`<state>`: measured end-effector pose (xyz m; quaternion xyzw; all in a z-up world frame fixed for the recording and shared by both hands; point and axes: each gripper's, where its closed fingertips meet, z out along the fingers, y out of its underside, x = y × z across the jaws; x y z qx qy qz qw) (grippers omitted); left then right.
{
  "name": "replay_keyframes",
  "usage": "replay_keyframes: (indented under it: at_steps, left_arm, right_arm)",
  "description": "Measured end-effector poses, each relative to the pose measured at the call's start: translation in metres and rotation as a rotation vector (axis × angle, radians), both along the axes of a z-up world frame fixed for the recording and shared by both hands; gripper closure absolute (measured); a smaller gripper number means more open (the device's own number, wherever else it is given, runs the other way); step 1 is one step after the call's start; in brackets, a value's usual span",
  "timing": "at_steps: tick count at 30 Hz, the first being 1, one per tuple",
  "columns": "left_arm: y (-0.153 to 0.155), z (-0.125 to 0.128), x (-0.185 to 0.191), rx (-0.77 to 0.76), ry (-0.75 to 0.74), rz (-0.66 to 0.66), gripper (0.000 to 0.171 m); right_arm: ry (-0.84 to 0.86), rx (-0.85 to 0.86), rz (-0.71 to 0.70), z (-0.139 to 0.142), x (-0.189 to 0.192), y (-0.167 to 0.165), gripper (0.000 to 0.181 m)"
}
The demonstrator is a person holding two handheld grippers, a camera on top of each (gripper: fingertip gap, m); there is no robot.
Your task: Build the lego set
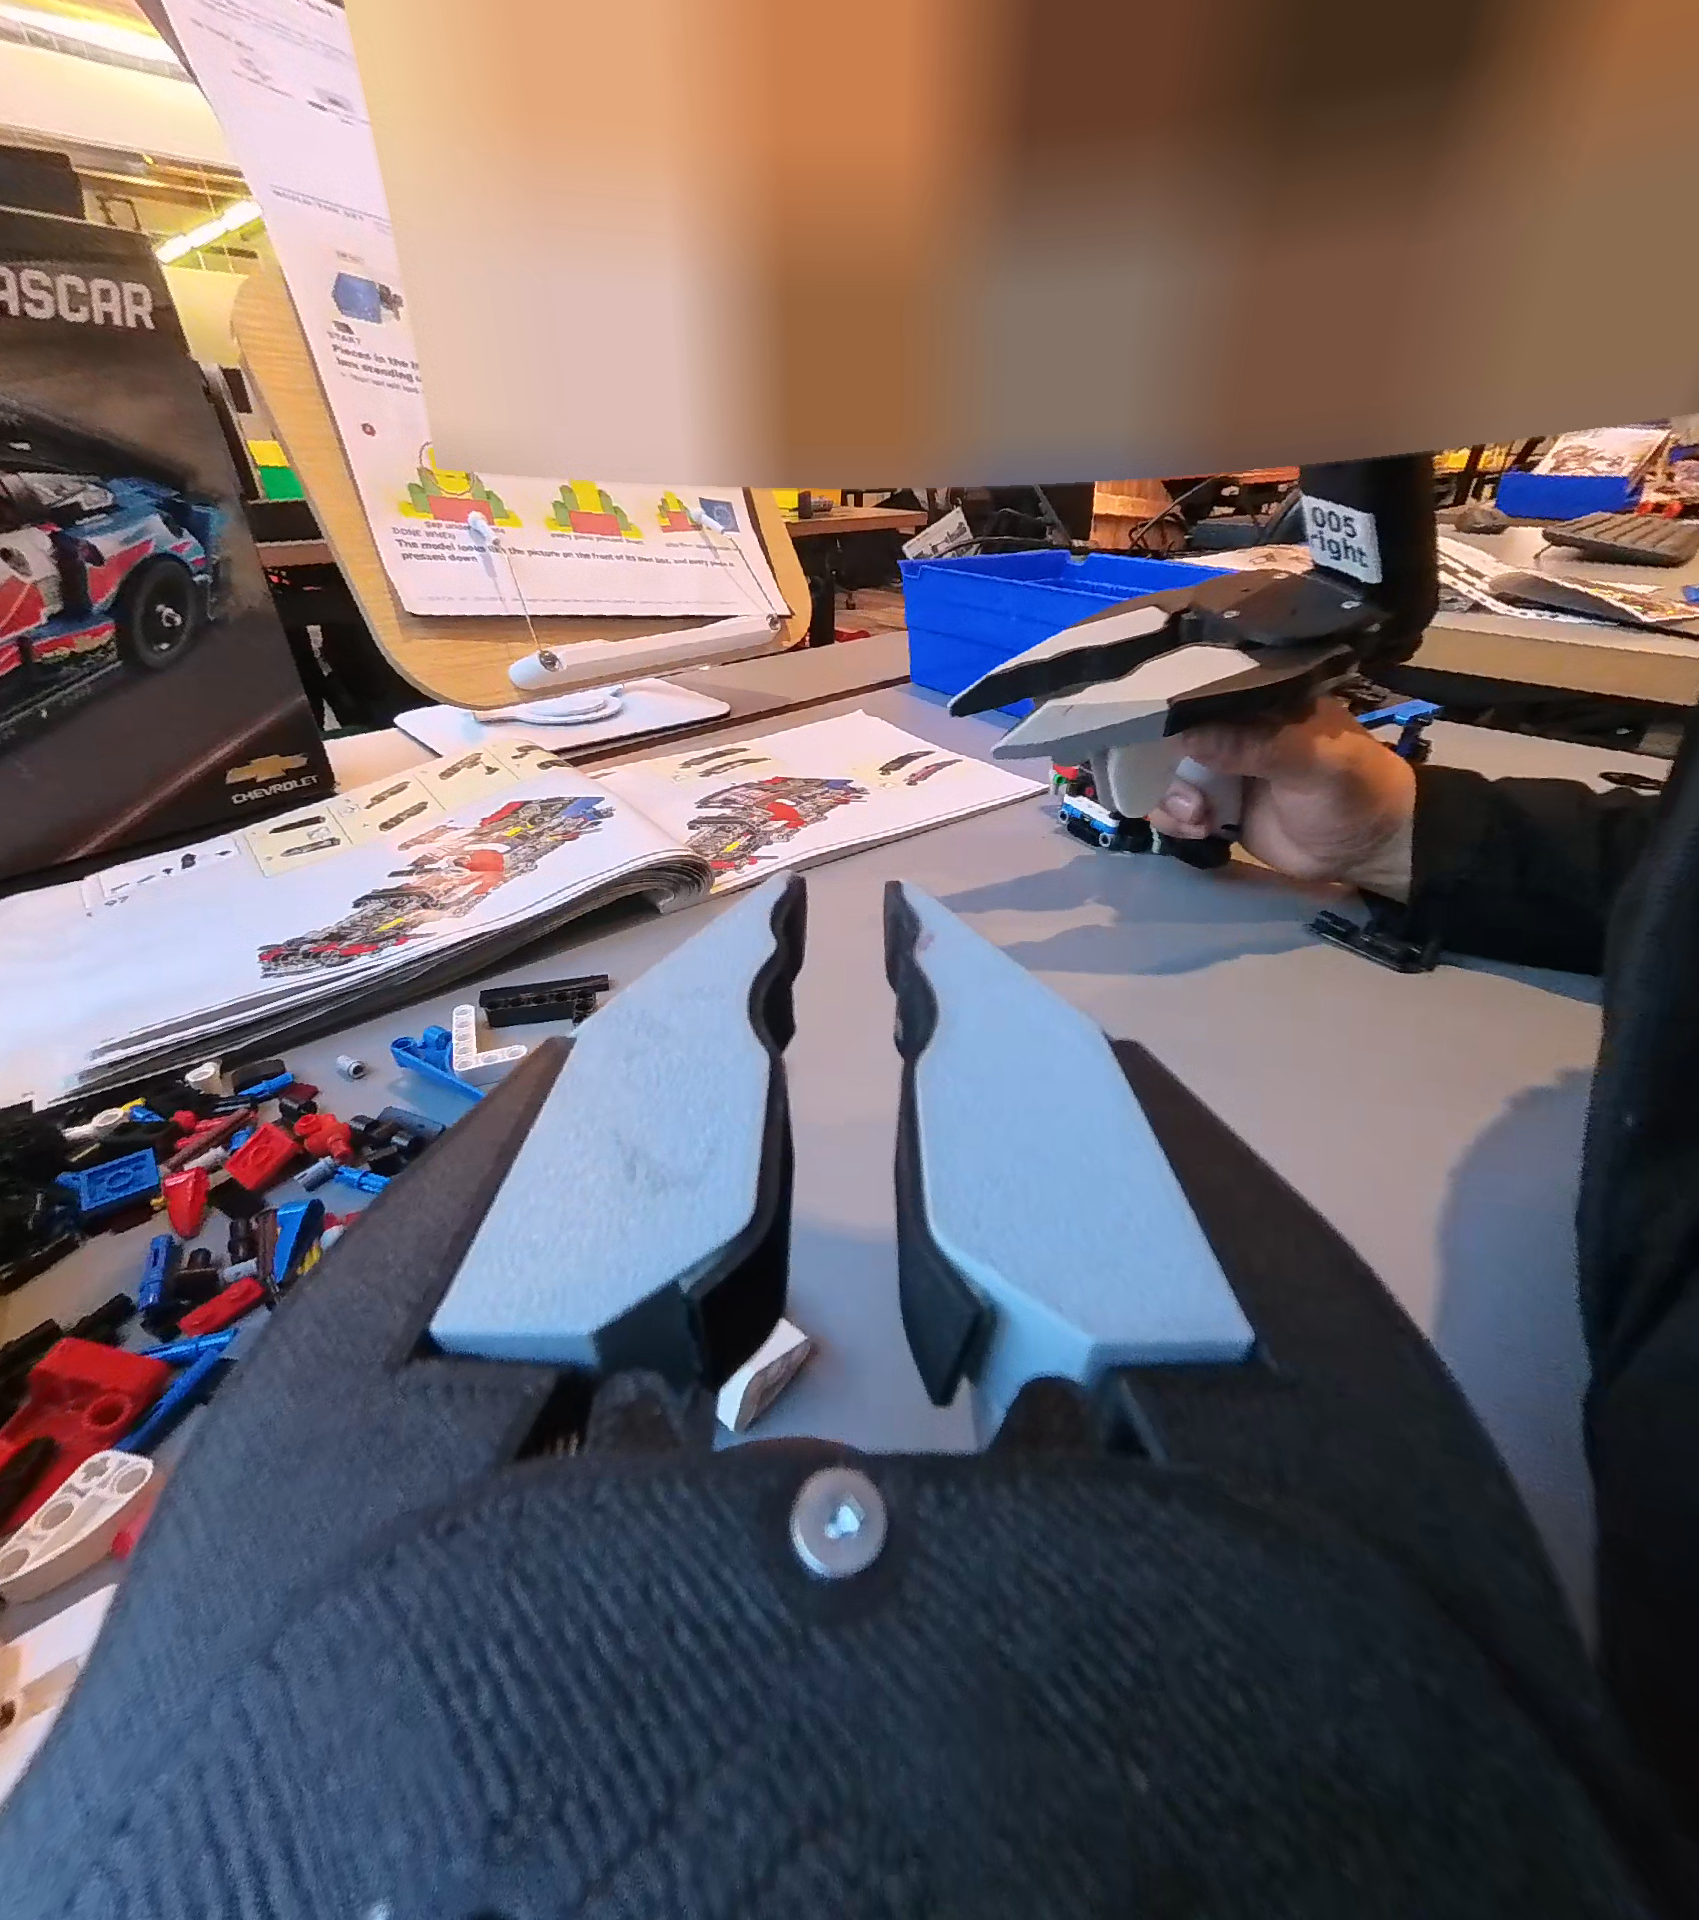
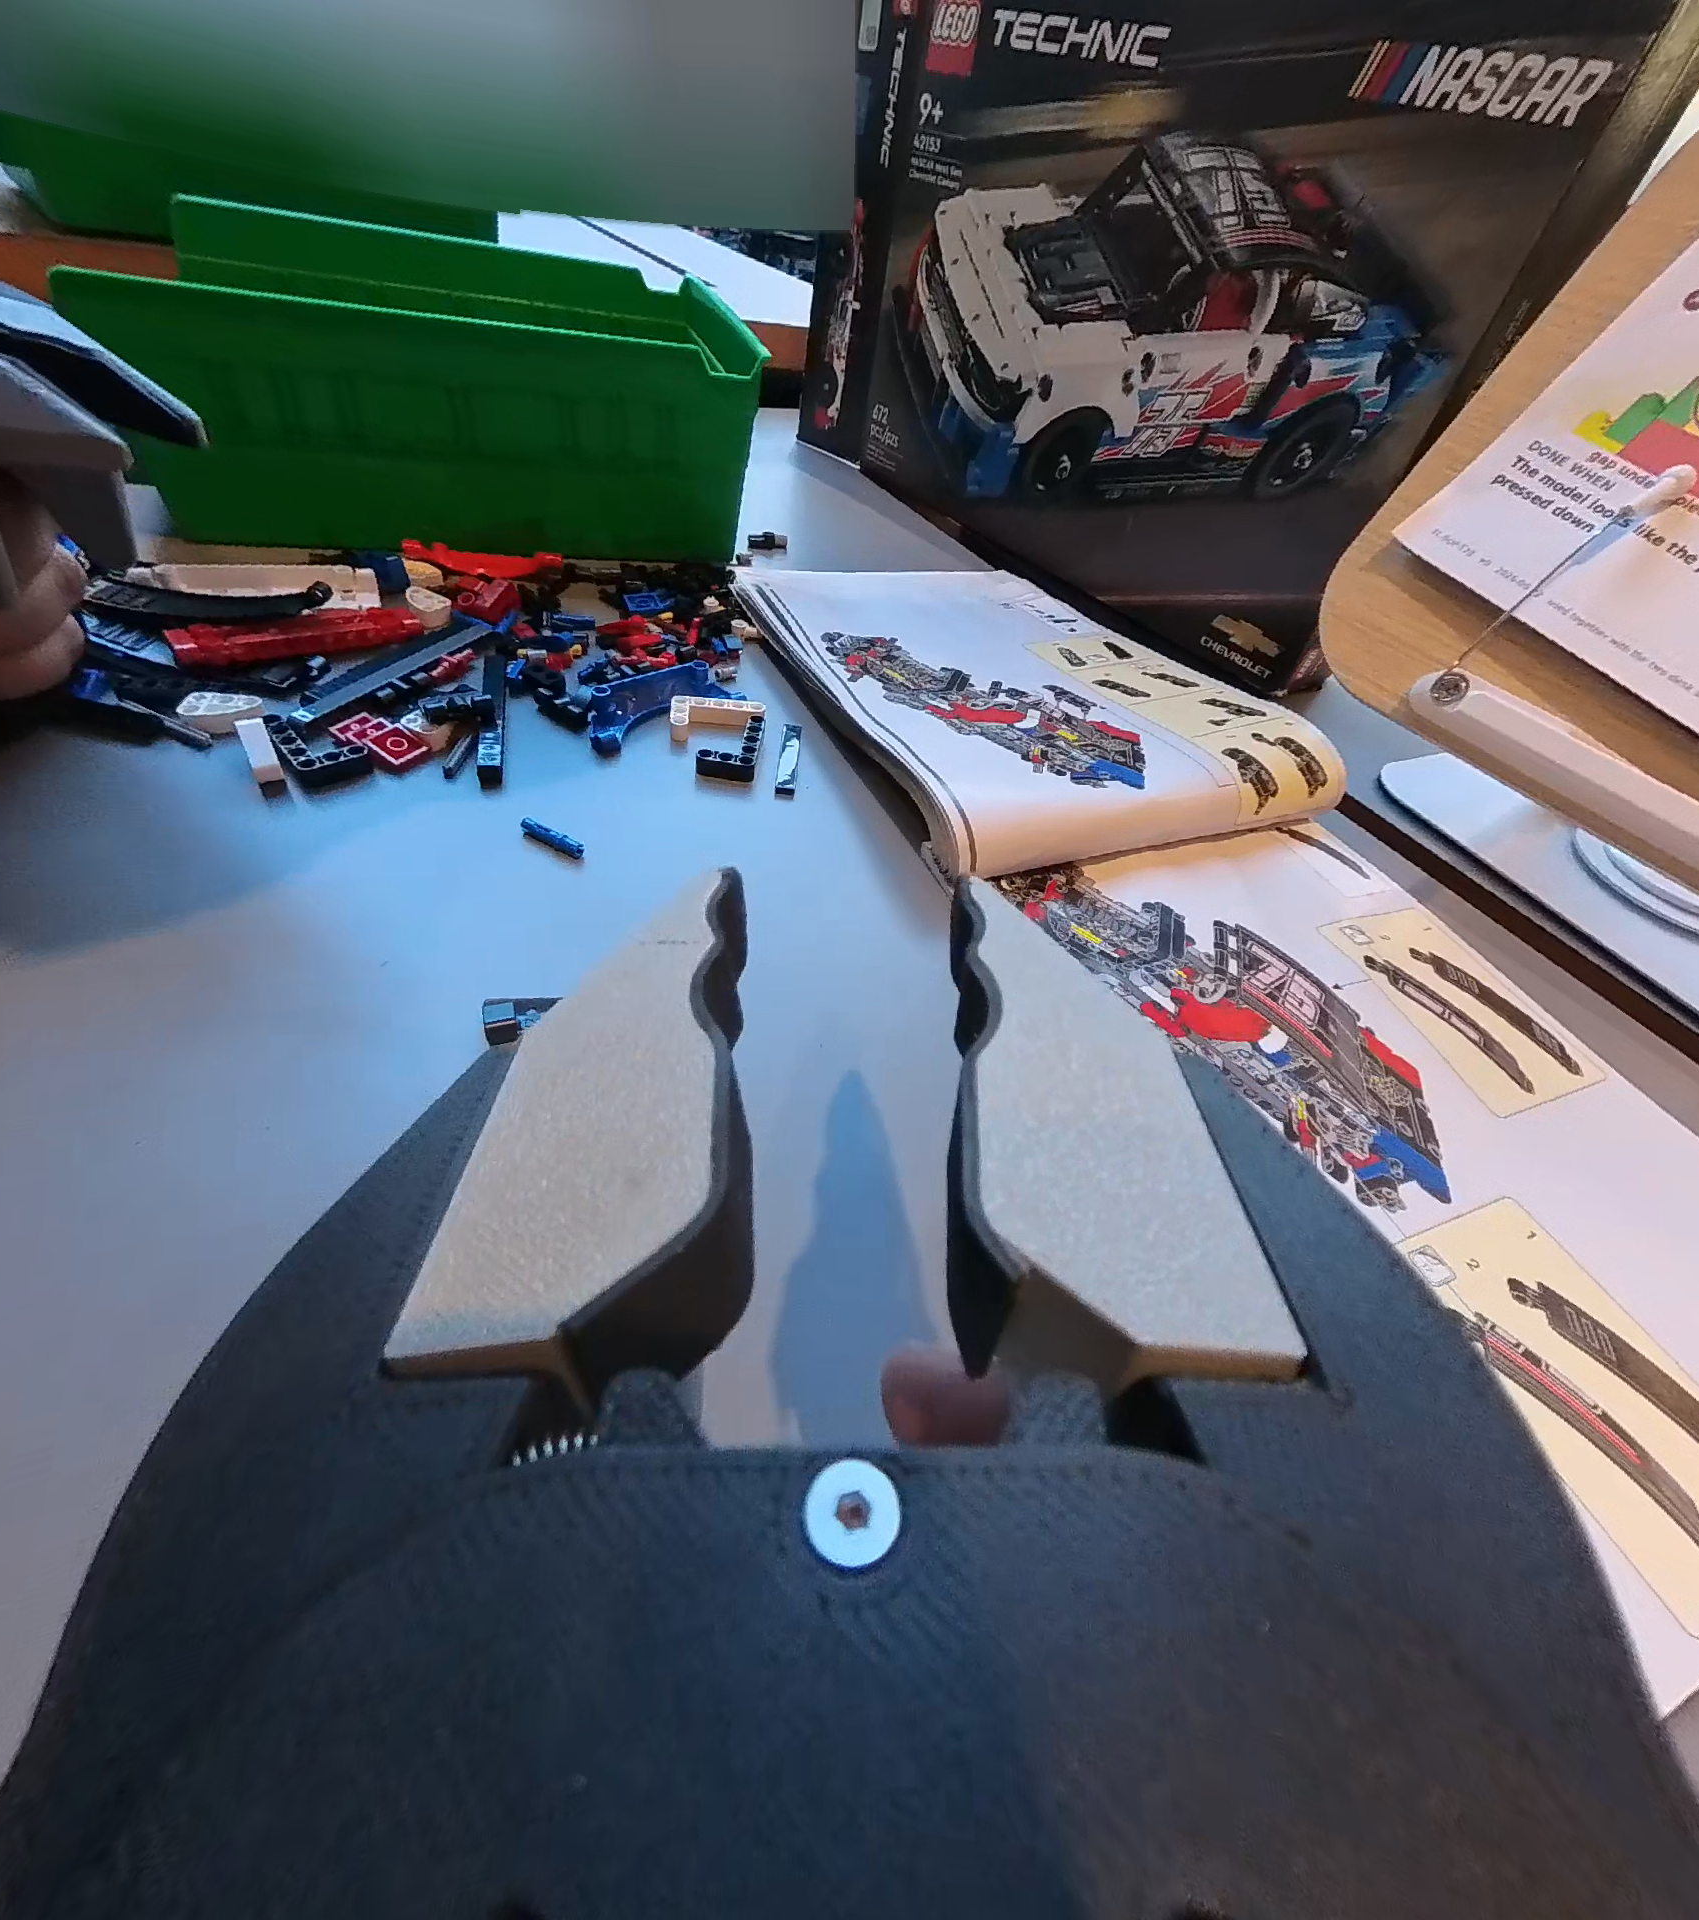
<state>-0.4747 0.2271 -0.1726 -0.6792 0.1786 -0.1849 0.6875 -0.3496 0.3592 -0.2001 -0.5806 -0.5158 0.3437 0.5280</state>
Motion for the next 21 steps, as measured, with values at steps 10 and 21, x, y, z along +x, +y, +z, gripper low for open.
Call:
replay_keyframes:
  at_steps: [10, 21]
  left_arm:
    - [0.000, 0.000, -0.001, -0.002, -0.008, -0.001, 0.160]
    - [0.001, -0.001, -0.001, -0.006, -0.004, 0.000, 0.160]
  right_arm:
    - [-0.005, -0.010, -0.002, -0.003, -0.002, 0.001, 0.146]
    - [0.046, 0.006, -0.004, 0.007, 0.000, -0.001, 0.147]
